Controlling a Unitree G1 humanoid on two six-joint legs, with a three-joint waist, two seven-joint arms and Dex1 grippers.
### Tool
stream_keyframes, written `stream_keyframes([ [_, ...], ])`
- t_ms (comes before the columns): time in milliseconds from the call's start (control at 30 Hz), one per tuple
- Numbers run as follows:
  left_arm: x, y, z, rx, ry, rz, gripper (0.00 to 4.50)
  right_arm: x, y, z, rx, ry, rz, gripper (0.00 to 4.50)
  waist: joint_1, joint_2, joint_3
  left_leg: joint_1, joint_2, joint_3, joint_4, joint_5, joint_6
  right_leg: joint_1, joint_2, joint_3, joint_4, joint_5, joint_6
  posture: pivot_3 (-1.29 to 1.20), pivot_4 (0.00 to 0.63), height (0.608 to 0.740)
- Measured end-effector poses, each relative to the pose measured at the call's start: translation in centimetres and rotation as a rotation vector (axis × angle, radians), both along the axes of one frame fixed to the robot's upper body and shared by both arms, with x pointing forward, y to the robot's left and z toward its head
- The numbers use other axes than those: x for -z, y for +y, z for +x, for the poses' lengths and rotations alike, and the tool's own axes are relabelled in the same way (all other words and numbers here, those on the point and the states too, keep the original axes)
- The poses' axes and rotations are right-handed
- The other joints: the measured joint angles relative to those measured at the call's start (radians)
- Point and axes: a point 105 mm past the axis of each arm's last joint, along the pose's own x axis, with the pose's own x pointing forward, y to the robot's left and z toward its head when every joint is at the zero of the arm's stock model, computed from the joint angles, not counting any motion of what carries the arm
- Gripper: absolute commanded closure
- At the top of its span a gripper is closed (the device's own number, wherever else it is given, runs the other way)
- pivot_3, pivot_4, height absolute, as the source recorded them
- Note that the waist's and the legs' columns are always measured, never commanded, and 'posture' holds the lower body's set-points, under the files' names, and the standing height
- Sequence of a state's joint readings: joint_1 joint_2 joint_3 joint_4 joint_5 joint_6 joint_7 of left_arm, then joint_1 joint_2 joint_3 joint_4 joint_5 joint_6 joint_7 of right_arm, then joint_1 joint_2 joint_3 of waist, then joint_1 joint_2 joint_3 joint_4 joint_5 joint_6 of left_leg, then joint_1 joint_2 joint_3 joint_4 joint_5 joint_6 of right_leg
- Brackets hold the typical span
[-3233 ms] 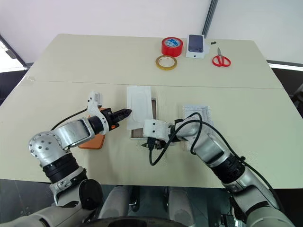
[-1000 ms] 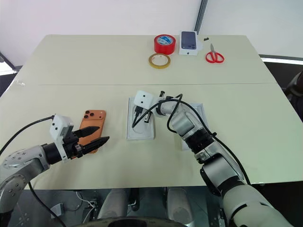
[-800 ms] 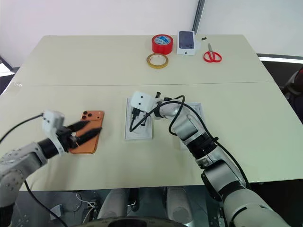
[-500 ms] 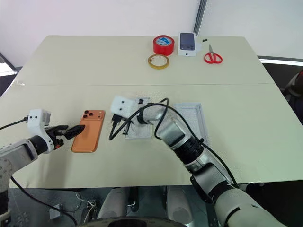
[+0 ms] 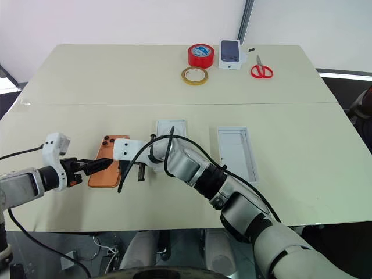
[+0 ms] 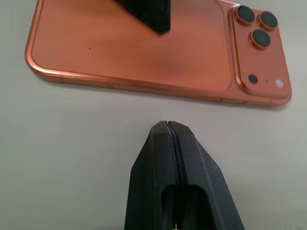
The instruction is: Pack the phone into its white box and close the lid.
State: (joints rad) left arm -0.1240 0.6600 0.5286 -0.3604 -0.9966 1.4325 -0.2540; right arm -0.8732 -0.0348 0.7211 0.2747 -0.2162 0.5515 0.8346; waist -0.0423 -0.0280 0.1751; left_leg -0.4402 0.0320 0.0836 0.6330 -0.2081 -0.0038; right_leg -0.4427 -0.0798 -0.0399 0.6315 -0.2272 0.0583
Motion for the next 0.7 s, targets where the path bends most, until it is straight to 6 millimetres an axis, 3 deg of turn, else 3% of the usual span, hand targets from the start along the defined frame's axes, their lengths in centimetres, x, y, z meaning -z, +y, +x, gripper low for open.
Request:
stream_keyframes([
  [333,0.3,-1.2,-0.1,-0.017,0.023,-0.111,0.03,0.3,0.0,0.2,-0.016,-0.003,-0.011,4.5,0.002,0.004,-0.009,0.001,-0.001,0.0,-0.001,0.0,0.0,0.0,-0.002,0.0,-0.001,0.0,0.0,0.0,0.15,0.74],
  [500,0.3,-3.1,-0.1,0.039,0.03,-0.211,0.03,0.2,0.2,0.2,-0.021,-0.012,-0.012,4.5,0.001,0.003,-0.009,0.001,-0.001,0.0,-0.001,0.0,0.0,0.0,-0.002,0.0,-0.001,0.0,0.0,0.0,0.15,0.74],
  [700,0.2,-2.8,-0.2,0.029,0.036,-0.235,0.03,0.2,0.3,0.1,-0.032,-0.022,-0.01,4.5,-0.002,0.003,-0.009,0.001,-0.001,-0.001,-0.002,0.0,0.0,-0.001,-0.002,0.0,-0.001,0.0,0.0,0.0,0.15,0.74],
])
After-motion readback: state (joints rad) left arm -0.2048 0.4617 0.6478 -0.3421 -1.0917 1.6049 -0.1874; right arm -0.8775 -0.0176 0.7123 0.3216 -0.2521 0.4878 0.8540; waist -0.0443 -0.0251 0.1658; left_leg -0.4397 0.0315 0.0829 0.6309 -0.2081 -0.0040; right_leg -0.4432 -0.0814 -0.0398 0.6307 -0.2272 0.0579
